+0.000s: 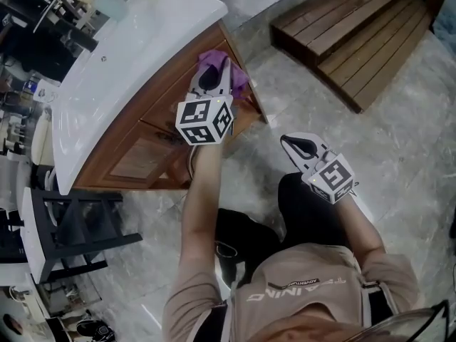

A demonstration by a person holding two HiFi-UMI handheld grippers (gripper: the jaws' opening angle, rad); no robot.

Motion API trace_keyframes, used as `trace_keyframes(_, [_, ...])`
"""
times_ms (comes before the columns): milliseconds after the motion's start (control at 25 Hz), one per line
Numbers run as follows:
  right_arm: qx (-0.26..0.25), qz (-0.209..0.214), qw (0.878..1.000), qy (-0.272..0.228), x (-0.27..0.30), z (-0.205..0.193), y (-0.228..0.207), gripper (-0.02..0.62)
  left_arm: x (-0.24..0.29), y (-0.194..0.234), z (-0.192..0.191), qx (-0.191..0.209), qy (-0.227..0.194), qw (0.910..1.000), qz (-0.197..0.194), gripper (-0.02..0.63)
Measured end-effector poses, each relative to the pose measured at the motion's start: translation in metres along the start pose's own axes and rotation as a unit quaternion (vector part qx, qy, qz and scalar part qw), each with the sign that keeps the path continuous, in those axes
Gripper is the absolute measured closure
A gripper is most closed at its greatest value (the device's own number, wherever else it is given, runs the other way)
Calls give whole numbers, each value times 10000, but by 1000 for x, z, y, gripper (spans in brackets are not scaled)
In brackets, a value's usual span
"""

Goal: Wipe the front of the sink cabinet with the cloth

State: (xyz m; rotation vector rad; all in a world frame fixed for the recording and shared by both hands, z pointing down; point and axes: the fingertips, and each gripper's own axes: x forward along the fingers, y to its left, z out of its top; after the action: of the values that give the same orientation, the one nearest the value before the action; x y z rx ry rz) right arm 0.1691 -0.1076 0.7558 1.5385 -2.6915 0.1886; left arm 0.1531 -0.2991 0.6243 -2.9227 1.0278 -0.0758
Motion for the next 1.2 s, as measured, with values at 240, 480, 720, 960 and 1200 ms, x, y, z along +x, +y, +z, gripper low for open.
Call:
trace_keyframes(240, [26,-188,9998,95,-16,-5,-13,583,34,-21,3,-325,95,9984,-445,569])
trace_keyframes(480, [67,-156,9997,170,-24,-8,-14,583,44,-41,4,-595,299,9914,-1124,569])
trace_keyframes(720, [18,125,9997,214,-12,-8,-4,584,2,-41,26,-587,-64,9919,-1126,569])
trace_keyframes(960, [61,535,9984,172,20,-8,17,583,-80,-11,27,-768,-310,9948,-586,569])
trace_keyframes(1200, [22,1344,9903,342,54,-16,66,583,-203,54,-3,-1216,-369,9891,739,569])
